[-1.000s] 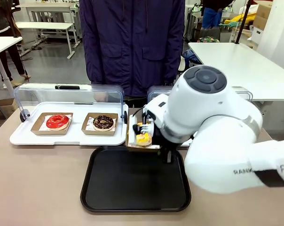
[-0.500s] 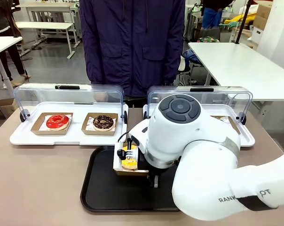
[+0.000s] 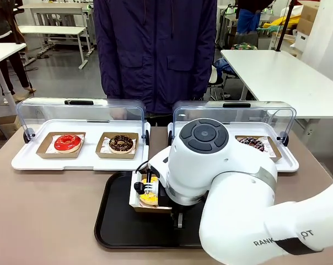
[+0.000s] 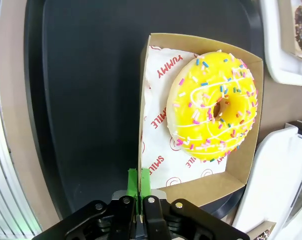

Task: Move the third donut from the left to the tray.
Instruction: Pick up the Paper togo box containing the Donut indicated by the person and place it on the Handle tray.

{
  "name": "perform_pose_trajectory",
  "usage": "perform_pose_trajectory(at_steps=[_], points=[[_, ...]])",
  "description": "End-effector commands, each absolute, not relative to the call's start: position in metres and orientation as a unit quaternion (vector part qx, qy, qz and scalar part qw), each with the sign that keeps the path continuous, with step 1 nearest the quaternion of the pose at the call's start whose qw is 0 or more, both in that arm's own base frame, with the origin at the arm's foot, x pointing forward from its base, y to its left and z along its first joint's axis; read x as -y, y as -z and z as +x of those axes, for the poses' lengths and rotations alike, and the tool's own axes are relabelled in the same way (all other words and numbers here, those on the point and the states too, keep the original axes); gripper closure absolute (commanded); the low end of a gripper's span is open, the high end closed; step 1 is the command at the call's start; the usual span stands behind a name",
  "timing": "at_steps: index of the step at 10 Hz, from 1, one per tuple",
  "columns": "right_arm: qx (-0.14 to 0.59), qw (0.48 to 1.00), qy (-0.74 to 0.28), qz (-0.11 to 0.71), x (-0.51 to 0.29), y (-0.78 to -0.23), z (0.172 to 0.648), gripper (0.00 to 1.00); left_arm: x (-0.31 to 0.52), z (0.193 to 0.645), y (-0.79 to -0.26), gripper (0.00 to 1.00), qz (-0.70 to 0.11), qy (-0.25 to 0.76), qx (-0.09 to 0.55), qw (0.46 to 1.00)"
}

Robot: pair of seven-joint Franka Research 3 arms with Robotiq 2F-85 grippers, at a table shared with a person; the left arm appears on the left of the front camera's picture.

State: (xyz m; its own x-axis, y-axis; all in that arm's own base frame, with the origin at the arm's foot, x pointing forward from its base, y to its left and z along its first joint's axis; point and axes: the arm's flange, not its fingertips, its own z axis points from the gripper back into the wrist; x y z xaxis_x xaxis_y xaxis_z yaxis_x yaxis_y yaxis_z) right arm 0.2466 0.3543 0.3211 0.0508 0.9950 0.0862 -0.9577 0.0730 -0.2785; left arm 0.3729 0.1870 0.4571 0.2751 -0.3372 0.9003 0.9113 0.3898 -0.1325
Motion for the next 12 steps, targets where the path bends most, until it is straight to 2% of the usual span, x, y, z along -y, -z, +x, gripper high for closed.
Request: perform_pose_trajectory(at_steps=[1, 4, 5, 6, 7, 8, 9, 12], points=[[0.125, 0.722, -0.678, -0.066, -0.329, -0.308, 0.231, 0.98, -0.186, 0.372, -0.459, 0.0, -0.345, 0.434, 0.424, 0.716], [0.122, 0.721, -0.68, -0.06, -0.325, -0.304, 0.234, 0.98, -0.186, 0.372, -0.459, 0.0, -0.345, 0.434, 0.424, 0.716], [0.125, 0.719, -0.681, -0.062, -0.322, -0.306, 0.233, 0.39, -0.186, 0.372, -0.459, 0.0, -0.345, 0.434, 0.424, 0.716], [0.12, 0.717, -0.683, -0.068, -0.32, -0.307, 0.234, 0.39, -0.186, 0.372, -0.459, 0.0, -0.345, 0.434, 0.424, 0.716], [0.118, 0.717, -0.684, -0.065, -0.319, -0.309, 0.234, 0.0, -0.186, 0.372, -0.459, 0.0, -0.345, 0.434, 0.424, 0.716], [0.119, 0.716, -0.684, -0.066, -0.319, -0.317, 0.234, 0.35, -0.186, 0.372, -0.459, 0.0, -0.345, 0.434, 0.424, 0.716], [0.117, 0.717, -0.684, -0.063, -0.316, -0.324, 0.236, 0.0, -0.186, 0.372, -0.459, 0.0, -0.345, 0.434, 0.424, 0.716], [0.116, 0.722, -0.68, -0.056, -0.313, -0.353, 0.241, 0.0, -0.186, 0.372, -0.459, 0.0, -0.345, 0.434, 0.424, 0.716]])
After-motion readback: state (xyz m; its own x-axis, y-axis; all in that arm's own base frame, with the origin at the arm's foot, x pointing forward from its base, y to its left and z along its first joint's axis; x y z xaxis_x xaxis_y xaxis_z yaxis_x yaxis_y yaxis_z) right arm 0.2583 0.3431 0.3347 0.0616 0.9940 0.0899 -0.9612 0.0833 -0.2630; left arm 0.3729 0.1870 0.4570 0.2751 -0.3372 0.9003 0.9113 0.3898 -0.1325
